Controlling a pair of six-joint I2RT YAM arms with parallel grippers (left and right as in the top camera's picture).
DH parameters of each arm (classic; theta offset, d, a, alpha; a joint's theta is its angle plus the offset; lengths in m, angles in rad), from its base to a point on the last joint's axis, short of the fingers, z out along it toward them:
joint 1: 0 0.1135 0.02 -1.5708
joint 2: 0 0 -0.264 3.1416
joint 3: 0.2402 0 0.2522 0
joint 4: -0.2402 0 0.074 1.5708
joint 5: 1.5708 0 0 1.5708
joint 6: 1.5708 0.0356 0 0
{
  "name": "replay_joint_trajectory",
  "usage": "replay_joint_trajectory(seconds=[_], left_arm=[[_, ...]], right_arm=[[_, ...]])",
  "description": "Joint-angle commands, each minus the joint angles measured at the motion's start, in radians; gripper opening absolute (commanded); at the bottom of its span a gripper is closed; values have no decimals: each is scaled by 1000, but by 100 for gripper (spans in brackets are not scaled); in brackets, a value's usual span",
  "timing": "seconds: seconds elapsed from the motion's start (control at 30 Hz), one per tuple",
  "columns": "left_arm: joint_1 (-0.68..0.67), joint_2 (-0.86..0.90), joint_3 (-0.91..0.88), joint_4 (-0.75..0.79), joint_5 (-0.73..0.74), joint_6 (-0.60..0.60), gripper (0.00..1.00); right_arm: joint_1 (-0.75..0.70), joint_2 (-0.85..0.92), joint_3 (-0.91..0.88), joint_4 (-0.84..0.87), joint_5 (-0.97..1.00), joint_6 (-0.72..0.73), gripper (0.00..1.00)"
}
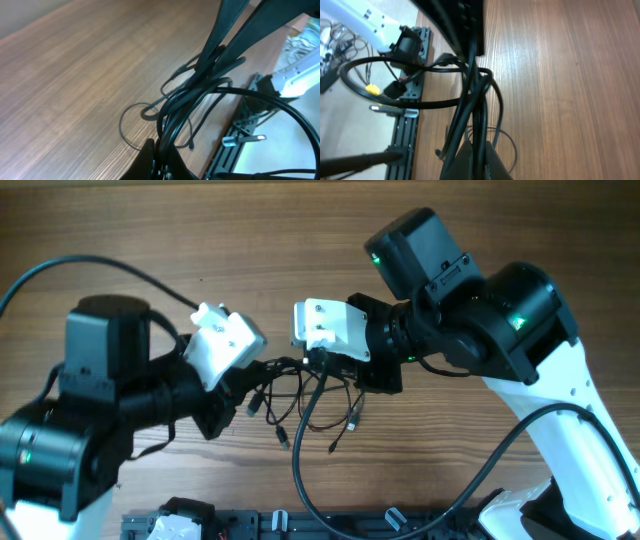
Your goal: Untangle cables
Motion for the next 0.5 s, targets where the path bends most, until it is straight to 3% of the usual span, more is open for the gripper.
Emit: replay_joint_trajectory(seconds=[0.0,0.2,0.27,0.37,0.43,0.47], left_arm=[[26,-57,5,-1,-314,-103,4],[26,-33,5,17,-348,-160,4],[26,-24,4,16,-348,-160,4],[26,-24,4,17,-348,-160,4],[26,-20,3,27,-346,-164,4],[26,-13,3,36,-341,-164,4]], right_arm=[[-29,-21,7,24,288,218,4],[-43,-21,7,128,1099,941,5],[-95,-21,7,98,1220,1132,9],[-198,-20,7,85,1173,1202,9],[-256,-19,7,107,1017,1117,6],[-272,-16,7,141,840,977,6]])
